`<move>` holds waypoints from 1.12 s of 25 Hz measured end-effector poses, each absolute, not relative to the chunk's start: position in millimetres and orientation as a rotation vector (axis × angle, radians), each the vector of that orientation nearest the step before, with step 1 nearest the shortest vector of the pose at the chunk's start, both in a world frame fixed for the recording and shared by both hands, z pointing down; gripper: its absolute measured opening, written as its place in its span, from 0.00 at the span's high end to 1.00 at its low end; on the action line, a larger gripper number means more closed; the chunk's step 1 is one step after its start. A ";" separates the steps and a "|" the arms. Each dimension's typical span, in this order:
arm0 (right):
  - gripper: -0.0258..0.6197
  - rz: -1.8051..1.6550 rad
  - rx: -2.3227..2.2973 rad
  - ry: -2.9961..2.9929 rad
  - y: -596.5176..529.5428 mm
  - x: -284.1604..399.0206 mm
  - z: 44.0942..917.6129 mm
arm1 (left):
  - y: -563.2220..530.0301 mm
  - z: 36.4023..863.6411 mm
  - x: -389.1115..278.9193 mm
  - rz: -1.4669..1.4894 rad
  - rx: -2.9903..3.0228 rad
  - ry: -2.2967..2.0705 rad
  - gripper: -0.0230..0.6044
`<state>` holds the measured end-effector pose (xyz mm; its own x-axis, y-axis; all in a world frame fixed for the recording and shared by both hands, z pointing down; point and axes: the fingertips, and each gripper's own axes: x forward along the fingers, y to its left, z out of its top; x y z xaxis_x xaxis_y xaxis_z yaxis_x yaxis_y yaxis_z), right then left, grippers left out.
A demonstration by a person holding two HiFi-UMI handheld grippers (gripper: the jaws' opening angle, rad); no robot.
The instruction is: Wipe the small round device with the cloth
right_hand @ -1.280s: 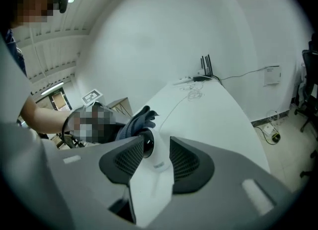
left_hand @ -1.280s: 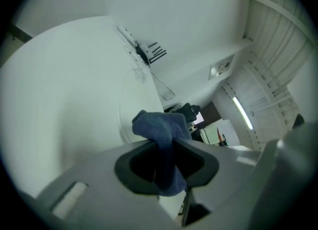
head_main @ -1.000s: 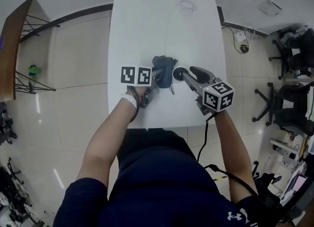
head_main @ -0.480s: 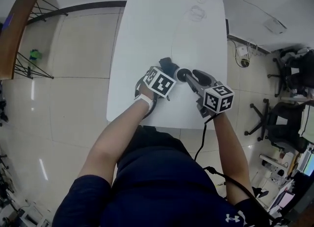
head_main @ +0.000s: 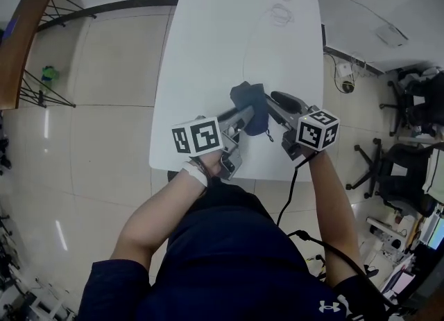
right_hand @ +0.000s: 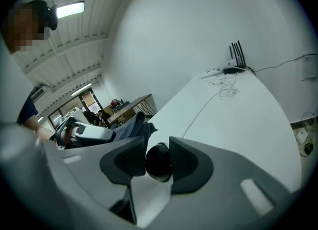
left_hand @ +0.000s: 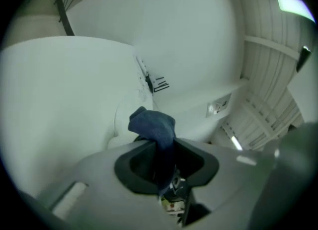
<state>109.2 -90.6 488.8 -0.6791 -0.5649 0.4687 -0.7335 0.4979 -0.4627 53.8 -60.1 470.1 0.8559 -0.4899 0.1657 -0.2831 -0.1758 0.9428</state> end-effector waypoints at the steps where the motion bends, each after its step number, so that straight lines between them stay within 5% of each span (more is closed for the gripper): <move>1: 0.73 0.958 1.102 -2.477 -90.9 110.5 491.2 | -59.1 470.8 60.4 -0.240 1.746 -0.588 0.82; 9: 0.74 0.999 1.129 -2.450 -92.3 116.5 499.2 | -64.8 530.6 48.0 -0.269 1.607 -0.691 0.81; 28: 0.74 1.016 1.165 -2.459 -90.3 116.8 498.6 | -51.1 572.5 25.4 0.491 1.904 -1.096 0.82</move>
